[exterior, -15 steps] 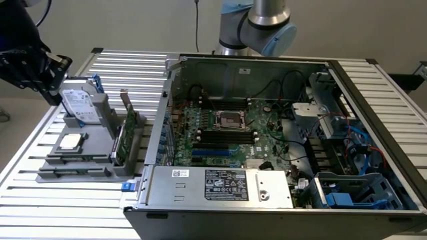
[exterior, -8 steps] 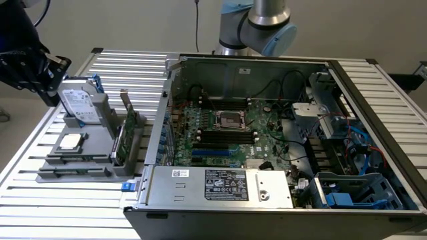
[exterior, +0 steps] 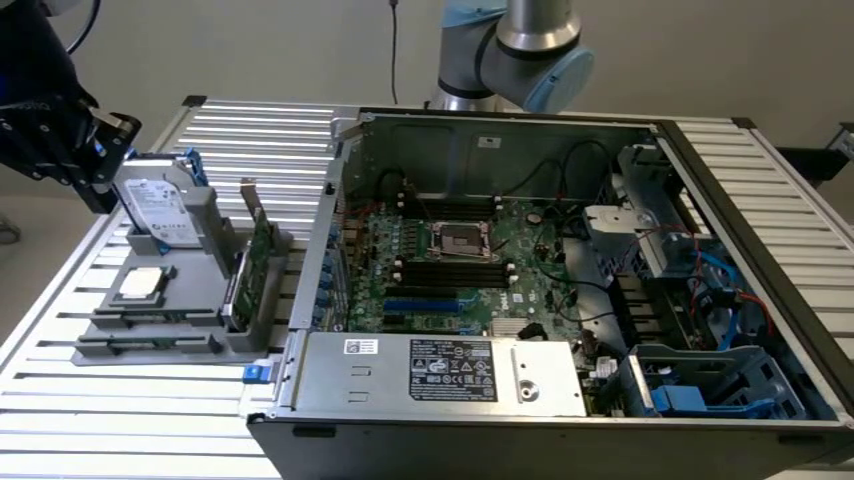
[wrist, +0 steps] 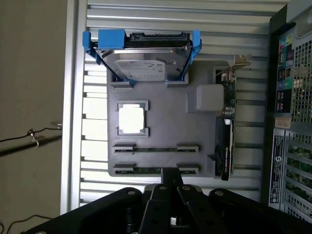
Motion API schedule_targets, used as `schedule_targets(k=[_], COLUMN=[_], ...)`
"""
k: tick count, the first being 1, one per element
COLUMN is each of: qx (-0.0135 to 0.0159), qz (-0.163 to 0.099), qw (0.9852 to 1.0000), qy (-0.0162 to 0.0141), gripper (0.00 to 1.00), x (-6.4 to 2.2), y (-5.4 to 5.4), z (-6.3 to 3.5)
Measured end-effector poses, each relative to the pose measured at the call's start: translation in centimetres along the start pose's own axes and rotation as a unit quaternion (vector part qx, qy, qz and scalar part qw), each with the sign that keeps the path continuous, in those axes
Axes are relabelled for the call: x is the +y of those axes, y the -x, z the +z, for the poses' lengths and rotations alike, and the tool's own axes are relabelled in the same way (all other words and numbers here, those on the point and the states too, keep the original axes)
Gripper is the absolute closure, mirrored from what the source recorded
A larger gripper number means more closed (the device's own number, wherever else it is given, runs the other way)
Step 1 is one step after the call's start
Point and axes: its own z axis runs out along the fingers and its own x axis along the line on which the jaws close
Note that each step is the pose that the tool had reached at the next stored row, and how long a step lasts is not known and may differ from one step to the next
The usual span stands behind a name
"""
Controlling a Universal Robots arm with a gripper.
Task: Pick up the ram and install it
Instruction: 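Pick up the ram and move it above insertion slot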
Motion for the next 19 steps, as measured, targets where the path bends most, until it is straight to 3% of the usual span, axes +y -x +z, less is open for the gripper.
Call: schedule_targets(k=[13,19], qx=[-0.0001,0.0028], qz=[-0.003,-0.057], qw=[1.0000,0.9984], qy=[0.0002,-0.0006], gripper=[0.89,0.89], x=[0.01,0.00], y=[-0.32,-0.32], z=[0.19,0.46])
